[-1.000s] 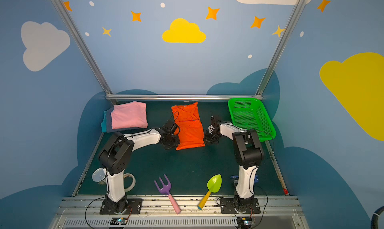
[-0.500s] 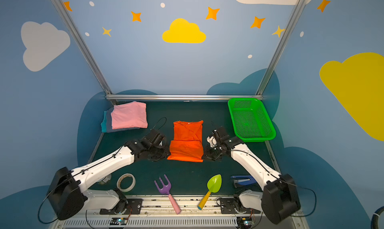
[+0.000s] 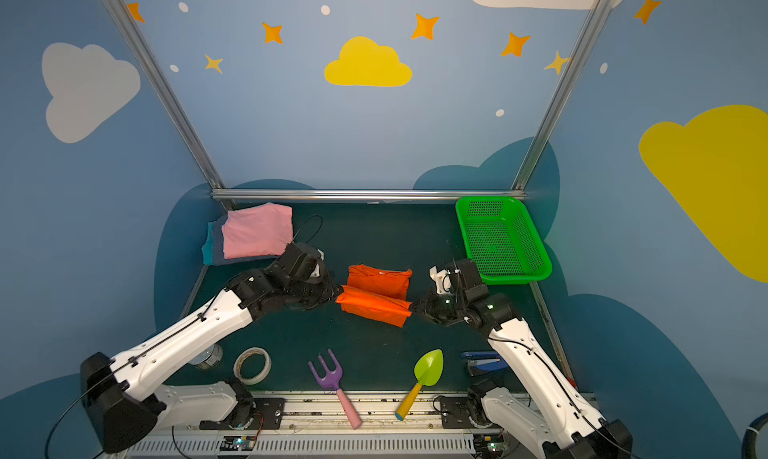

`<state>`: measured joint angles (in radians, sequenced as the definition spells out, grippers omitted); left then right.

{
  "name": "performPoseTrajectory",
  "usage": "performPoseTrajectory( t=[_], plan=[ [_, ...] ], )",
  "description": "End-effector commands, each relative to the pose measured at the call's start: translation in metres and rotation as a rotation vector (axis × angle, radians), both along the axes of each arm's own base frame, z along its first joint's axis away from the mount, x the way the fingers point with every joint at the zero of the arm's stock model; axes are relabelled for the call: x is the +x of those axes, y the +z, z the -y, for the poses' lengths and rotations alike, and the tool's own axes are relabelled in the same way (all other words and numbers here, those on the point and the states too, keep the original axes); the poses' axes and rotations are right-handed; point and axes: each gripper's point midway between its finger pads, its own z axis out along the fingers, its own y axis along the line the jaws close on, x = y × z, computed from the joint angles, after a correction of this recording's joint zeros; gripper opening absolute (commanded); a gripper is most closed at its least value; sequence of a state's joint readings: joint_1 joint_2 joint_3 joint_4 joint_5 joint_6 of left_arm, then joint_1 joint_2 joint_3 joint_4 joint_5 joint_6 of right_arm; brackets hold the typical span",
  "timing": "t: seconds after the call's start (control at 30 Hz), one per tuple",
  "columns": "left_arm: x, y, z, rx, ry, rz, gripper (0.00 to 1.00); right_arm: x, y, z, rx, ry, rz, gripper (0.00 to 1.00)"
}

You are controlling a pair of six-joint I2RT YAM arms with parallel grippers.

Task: Fold and stack the t-shirts

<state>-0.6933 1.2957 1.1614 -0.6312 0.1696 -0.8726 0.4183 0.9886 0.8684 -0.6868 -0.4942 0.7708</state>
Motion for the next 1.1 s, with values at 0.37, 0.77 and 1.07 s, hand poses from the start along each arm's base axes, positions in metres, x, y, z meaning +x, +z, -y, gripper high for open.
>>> performPoseTrajectory(
  t=[0.37, 0.77, 1.07],
  plan=[
    [0.135, -0.044, 0.003, -0.099, 0.008, -0.116, 0.04, 0.142, -0.021, 0.004, 0.035, -0.099, -0.037, 0.0],
    [0.232, -0.128, -0.009, -0.137, 0.081, -0.254, 0.18, 0.234, -0.115, -0.019, 0.049, -0.047, -0.339, 0.07],
    [0.266, -0.08, -0.046, -0.102, 0.162, -0.132, 0.5, 0.27, -0.088, -0.003, -0.058, -0.09, -0.164, 0.37]
  ],
)
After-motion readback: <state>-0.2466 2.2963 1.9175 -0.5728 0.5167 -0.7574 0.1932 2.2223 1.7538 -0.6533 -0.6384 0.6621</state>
